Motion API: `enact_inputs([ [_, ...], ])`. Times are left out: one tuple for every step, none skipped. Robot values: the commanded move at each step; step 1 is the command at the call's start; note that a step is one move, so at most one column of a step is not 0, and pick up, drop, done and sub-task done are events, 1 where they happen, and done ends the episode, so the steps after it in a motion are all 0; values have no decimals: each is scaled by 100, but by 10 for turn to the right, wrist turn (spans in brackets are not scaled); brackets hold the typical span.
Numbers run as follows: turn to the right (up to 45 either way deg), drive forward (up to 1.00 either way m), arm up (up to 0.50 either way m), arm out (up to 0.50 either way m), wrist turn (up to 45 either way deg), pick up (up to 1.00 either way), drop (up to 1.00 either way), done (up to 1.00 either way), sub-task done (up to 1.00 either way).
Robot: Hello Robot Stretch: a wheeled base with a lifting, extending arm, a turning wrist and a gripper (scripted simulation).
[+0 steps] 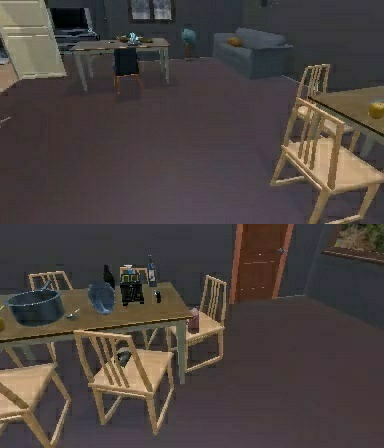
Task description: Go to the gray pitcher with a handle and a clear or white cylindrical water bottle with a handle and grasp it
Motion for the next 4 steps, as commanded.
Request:
enact_inputs([
  [30, 0, 0, 0, 0, 0, 0, 0, 0],
  [0, 100, 0, 0, 0, 0, 0, 0, 0],
  [0, 50, 0, 0, 0, 0, 0, 0, 0],
  [240, 0, 0, 0, 0, 0, 0, 0, 0],
])
